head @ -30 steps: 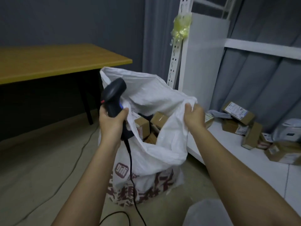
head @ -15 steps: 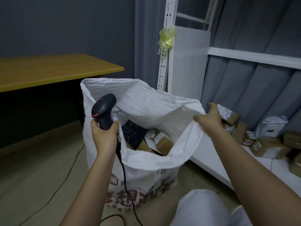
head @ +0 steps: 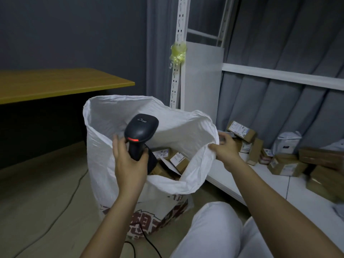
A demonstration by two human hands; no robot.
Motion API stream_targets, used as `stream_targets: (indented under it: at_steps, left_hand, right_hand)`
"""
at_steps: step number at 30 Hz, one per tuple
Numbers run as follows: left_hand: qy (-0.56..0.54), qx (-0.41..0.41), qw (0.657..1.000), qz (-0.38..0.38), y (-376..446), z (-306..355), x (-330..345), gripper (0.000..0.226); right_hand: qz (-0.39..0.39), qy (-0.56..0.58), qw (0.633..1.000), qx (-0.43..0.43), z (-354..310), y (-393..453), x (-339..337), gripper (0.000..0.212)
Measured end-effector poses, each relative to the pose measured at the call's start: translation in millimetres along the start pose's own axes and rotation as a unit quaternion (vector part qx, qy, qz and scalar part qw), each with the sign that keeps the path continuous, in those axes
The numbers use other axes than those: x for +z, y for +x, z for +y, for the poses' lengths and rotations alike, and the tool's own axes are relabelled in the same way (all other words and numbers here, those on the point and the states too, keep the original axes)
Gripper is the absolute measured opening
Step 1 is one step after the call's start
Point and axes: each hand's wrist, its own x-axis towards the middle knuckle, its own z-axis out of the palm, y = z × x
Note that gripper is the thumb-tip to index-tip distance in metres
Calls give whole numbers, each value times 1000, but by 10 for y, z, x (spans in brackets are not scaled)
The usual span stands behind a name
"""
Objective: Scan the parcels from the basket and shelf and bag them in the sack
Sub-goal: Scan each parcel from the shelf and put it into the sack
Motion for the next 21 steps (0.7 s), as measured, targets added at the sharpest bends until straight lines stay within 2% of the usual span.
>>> stream_targets:
  at_steps: [3,5,10,13,17,21]
  left_hand:
    - [-15,15,999,-40,-127,56,74,54]
    - [-24,12,998,-57,-200,118,129,55]
    - [-43,-20,994,-99,-367,286,269,57]
    - [-49,-10,991,-122,-419,342,423,51]
    - [-41,7,984,-173,-530,459,712,41]
    - [-48,22,973,-225,-720,579,1061,44]
  right_hand:
    - [81,87,993,10,-45,-41,-85,52]
    - [86,137,987,4,-111,-66,-147,55]
    - [-56,128,990,-18,-108,-268,-296,68]
    - [-81,114,990,-29,-58,-361,-434,70]
    - [-52,103,992,-40,53,-425,-699,51]
    - [3,95,995,-37,271,-471,-1088,37]
